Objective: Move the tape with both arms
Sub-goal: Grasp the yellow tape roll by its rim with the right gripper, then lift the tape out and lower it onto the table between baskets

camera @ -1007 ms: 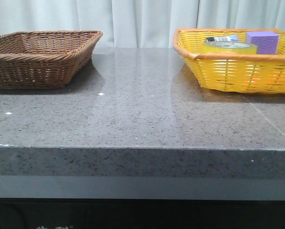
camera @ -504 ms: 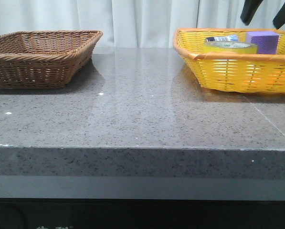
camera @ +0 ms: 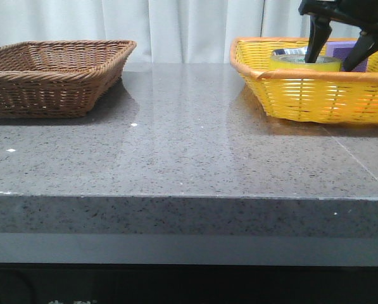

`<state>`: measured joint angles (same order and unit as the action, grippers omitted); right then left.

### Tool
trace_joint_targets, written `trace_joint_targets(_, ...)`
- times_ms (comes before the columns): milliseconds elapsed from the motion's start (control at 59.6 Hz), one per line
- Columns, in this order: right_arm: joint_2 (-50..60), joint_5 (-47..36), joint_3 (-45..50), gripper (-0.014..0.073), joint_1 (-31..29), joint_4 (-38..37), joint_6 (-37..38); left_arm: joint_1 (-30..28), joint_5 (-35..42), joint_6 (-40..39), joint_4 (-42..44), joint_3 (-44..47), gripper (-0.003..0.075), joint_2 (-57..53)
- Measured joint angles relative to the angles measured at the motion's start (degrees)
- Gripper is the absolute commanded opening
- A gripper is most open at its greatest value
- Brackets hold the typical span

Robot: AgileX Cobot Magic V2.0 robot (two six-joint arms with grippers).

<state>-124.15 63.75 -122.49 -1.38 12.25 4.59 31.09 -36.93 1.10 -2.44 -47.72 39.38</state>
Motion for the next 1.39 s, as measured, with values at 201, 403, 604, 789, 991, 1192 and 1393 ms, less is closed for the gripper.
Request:
trace_joint_targets(201, -1.61, -0.87, 0.0, 0.0273, 0.0, 0.0, 0.19, 0.0, 0.0, 0.0, 0.0, 0.0, 0.0481, 0.0)
trace_joint_targets(403, -2.12, -1.79, 0.0, 0.0065, 0.0, -0.47, 0.57, 0.0, 0.0, 0.0, 0.0, 0.0, 0.0481, 0.0)
trace_joint_targets(604, -2.56, -0.29, -1.96, 0.0057, 0.0, 0.0, 0.57, 0.0, 0.0, 0.0, 0.0, 0.0, 0.0481, 0.0)
trace_joint_targets(789, -2.27, 4.12, -6.06, 0.0057, 0.12, 0.46, 0.44, 0.0, 0.0, 0.0, 0.0, 0.0, 0.0481, 0.0)
trace_joint_targets(991, 2.52, 6.73, -6.86, 0.0057, 0.3, 0.46, -0.45, 0.0, 0.0, 0.0, 0.0, 0.0, 0.0481, 0.0)
trace_joint_targets(1192, 8.57, 8.22, -7.05, 0.0057, 2.66, 0.46, -4.18, 0.0, 0.0, 0.0, 0.0, 0.0, 0.0481, 0.0)
trace_joint_targets(1393, 13.89, 8.22, -5.71, 0.0057, 8.67, 0.46, -9.72, 0.0, 0.0, 0.0, 0.0, 0.0, 0.0481, 0.0)
